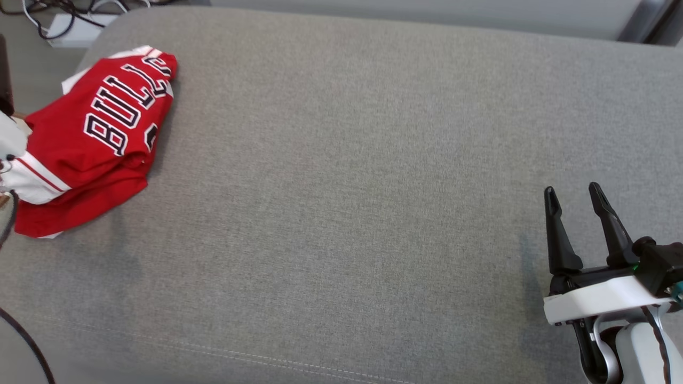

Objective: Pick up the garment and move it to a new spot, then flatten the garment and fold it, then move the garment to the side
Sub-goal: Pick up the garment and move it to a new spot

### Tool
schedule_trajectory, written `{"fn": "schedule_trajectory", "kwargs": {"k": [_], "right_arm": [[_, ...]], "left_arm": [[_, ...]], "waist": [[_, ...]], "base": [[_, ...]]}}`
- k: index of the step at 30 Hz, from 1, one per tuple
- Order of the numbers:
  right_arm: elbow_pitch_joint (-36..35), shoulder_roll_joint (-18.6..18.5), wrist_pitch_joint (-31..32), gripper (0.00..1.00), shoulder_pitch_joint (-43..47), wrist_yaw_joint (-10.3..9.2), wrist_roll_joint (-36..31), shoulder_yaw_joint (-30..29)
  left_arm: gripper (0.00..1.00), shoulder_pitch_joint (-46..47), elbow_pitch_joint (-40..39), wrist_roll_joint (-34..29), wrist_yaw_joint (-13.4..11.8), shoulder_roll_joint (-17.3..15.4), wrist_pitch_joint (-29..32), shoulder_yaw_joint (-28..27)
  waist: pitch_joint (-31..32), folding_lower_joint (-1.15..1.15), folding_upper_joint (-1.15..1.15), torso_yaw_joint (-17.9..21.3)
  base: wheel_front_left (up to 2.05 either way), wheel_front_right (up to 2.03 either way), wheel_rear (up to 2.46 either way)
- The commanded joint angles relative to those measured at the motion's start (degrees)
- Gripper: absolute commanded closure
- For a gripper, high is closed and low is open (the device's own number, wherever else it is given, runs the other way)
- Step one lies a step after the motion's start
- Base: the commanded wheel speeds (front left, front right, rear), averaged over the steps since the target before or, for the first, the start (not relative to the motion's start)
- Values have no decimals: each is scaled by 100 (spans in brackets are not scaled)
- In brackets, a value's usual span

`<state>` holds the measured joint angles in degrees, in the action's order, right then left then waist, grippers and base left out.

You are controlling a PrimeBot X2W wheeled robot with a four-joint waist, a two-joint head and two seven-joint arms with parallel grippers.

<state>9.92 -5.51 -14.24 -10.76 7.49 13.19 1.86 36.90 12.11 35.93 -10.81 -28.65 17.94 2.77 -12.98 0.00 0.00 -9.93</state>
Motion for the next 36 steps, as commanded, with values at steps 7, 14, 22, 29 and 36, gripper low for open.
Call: {"fn": "schedule_trajectory", "kwargs": {"k": [7,14,22,29,36], "right_arm": [[-128,-42,-76,0,-353,0,32,210],[-146,-141,-76,0,-502,0,72,286],[-228,-309,-76,0,-627,0,78,337],[-298,-369,-76,0,-722,0,92,316],[-271,-444,-76,0,-694,0,67,316]], "left_arm": [[0,933,1701,325,136,-596,551,-353],[0,843,2619,594,181,-683,803,-523],[0,780,3287,809,376,-789,861,-659],[100,928,3618,871,526,-785,652,-695],[100,1369,3933,751,841,-856,47,-604]], "waist": [[-638,0,0,274],[-962,0,0,466],[-1302,0,0,601],[-1449,0,0,661],[-1417,0,0,594]], "base": [[0,0,0],[0,0,0],[0,0,0],[0,0,0],[0,0,0]]}}
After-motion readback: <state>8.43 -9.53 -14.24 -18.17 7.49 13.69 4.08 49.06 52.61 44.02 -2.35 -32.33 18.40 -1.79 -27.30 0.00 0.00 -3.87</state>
